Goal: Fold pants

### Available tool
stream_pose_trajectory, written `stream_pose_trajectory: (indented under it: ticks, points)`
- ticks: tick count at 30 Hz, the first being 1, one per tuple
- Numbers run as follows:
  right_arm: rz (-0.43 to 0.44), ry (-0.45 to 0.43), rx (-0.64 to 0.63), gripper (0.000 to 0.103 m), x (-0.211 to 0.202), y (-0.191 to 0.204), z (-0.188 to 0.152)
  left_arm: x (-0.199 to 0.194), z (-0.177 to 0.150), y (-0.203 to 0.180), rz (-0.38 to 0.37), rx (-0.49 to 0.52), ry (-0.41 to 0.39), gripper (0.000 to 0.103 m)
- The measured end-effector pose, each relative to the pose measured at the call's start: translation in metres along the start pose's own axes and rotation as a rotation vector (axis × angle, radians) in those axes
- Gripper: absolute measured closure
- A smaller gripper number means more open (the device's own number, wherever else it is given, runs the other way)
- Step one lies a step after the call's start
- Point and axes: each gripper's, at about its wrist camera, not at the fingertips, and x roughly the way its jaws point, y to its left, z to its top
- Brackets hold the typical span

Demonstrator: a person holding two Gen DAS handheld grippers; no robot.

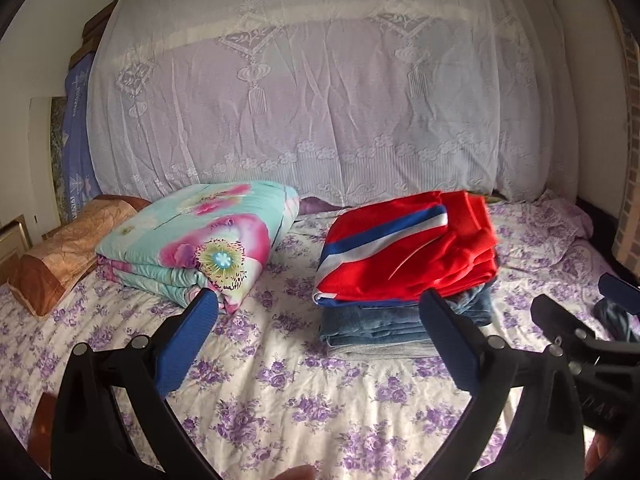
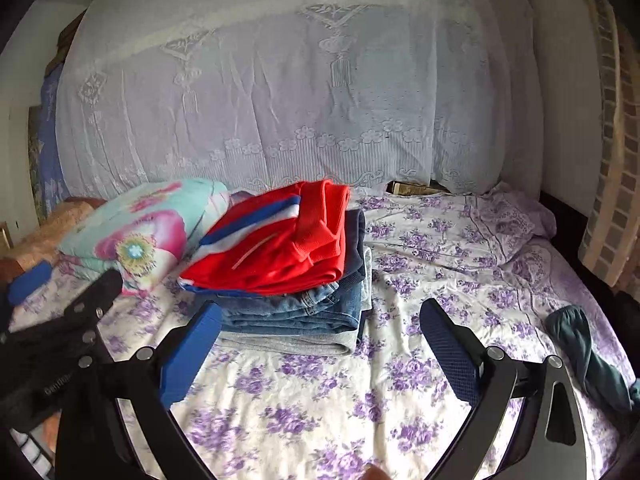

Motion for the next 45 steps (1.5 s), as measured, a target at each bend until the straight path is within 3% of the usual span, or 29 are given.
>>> stream_pose_trajectory:
  ticks: [4,8,12,17,45]
  points:
    - [0.036,-0.043,0.061,0.003,-0.018,-0.005,0.002,-0.006,0.002,0.005,-0.045,-0.007,0.029,0.005]
    - [0.06,0.007,-0.041,0.004,-0.006,0.001,0.0,-0.002,-0.001,-0.001,-0.029,0.014,0.028,0.005]
    - [0.051,0.007,-0.02,0.004,0.002,0.002,-0.001,0.003,-0.004,-0.005,0.024,0.02,0.029,0.005]
    - [0.104,0.038,-0.005,0.004,0.006,0.003,-0.004,0.008,-0.005,0.004,0.009,-0.029,0.062,0.005]
    - [0.1,0.031,-0.009,0.004,0.004,0.006,-0.007,0.005,-0.005,0.004,0.052,-0.024,0.058,0.005]
